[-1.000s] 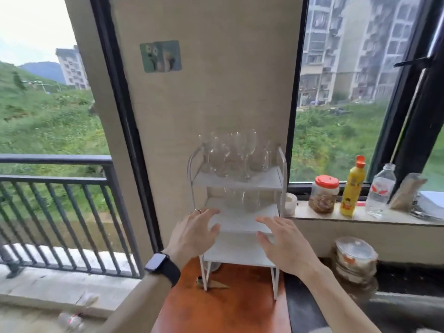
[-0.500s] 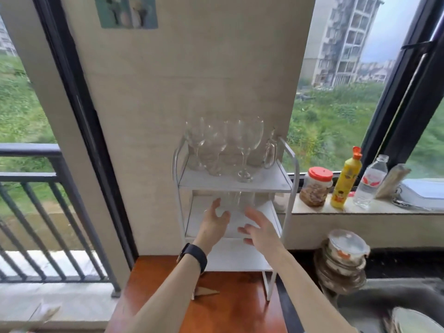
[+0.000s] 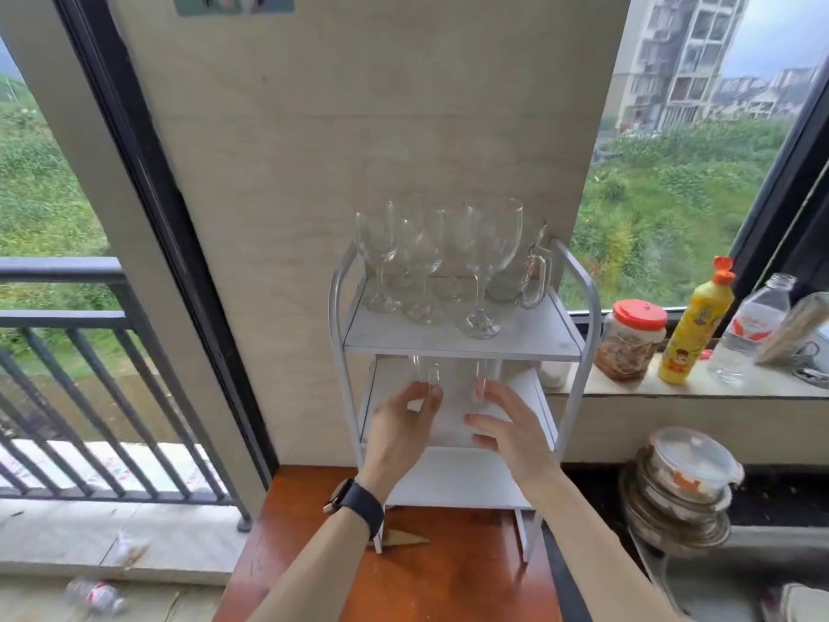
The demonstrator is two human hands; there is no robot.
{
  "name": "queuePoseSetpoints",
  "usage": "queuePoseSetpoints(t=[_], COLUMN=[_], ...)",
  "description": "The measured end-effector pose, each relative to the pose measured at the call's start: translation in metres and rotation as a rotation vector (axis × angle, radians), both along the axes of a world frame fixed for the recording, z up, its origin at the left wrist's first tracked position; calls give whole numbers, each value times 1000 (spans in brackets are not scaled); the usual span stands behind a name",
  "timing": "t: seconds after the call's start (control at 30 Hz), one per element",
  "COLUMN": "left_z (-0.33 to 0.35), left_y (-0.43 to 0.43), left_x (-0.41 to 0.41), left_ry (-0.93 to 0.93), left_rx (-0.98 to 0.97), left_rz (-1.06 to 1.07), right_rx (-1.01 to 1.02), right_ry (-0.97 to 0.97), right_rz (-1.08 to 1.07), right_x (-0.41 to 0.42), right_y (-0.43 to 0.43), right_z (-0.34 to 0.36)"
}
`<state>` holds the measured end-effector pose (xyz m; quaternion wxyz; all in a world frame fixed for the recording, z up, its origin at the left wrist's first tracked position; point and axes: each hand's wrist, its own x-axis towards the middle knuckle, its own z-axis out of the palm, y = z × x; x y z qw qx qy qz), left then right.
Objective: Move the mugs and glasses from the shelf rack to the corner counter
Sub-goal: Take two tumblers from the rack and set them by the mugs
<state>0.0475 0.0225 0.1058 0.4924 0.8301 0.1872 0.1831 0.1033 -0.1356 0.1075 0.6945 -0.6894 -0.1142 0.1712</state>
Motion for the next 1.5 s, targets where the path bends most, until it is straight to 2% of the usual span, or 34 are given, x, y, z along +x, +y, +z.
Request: queuePoseSetpoints(t=[0.17,0.33,0.53,0.7,0.87,1.23,1.5], left_z=[-1,-2,14,22,20,-2,-22], left_y=[-6,-9,-12,-19,-27,-55,-132], left_x=[-32,-44,-29,-23,-29,-102,-127], left_ry=[-11,-19,-17,19,-31,-130,1], left_rx=[-13,-8,-248,-259,-387,-255,-184], left_rz=[-3,-19,-74,-62,-19,-136,-281], right_rx=[-35,-200,-296,-322,-311,-223,-186], right_ry=[-44,-116,-62,-122,-120,-79,28], right_rz=[-52,-54,11,-61,-106,-100,-195], right_x=[-28,-38,-27,-29,-36,-108,-172], right_y=[-17,-18,0,12,10,-47,-145], right_z=[-1,12,34,34,26,1,-32])
